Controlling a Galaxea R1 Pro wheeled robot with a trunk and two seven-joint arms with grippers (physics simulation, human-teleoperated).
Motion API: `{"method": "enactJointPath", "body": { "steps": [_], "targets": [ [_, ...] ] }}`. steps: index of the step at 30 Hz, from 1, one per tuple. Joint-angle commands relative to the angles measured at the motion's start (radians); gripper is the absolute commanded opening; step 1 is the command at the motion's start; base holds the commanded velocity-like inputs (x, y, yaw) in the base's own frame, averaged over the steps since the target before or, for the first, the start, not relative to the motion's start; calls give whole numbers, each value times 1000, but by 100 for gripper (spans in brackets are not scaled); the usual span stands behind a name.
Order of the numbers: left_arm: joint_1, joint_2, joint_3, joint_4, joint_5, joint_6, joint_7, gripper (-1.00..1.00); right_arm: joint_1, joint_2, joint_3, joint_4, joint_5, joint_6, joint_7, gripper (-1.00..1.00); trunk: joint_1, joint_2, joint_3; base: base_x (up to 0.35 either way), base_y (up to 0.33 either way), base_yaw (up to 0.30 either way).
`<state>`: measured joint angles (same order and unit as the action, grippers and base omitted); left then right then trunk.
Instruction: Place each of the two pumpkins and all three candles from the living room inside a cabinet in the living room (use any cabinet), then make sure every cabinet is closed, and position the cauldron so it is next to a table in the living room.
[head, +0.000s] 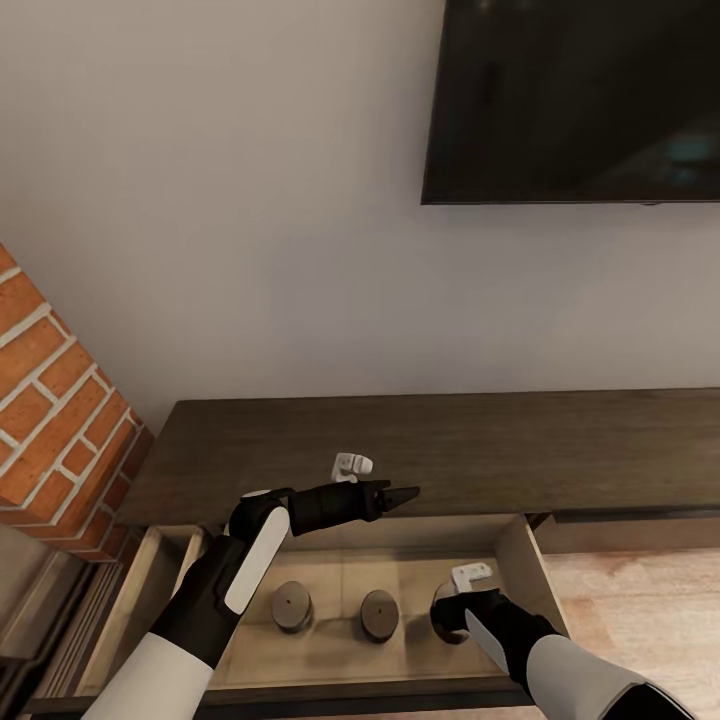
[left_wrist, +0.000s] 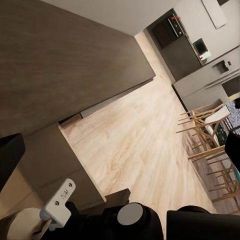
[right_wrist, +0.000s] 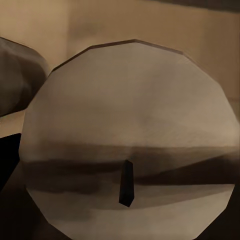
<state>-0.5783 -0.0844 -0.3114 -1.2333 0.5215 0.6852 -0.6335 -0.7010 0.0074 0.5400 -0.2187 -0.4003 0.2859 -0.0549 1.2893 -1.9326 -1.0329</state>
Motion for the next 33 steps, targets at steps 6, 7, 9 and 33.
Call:
{"method": "enactJointPath", "body": {
  "steps": [6, 7, 9, 33],
  "targets": [
    [0, 0, 0, 0, 0, 0, 0, 100, 0, 0, 1, -1, -2, -2, 0, -100, 0, 0, -5, 0, 0, 0],
    [0, 0, 0, 0, 0, 0, 0, 100, 0, 0, 1, -1, -2, -2, 0, -100, 0, 0, -6, 0, 0, 0],
    [0, 0, 0, 0, 0, 0, 0, 100, 0, 0, 1, -1, -2, -2, 0, -100, 0, 0, -9, 0, 0, 0],
    [0, 0, 24, 0, 0, 1, 0, 100, 0, -2, 0, -1, -3, 1, -3, 100, 0, 0, -16, 0, 0, 0]
  ]
}}
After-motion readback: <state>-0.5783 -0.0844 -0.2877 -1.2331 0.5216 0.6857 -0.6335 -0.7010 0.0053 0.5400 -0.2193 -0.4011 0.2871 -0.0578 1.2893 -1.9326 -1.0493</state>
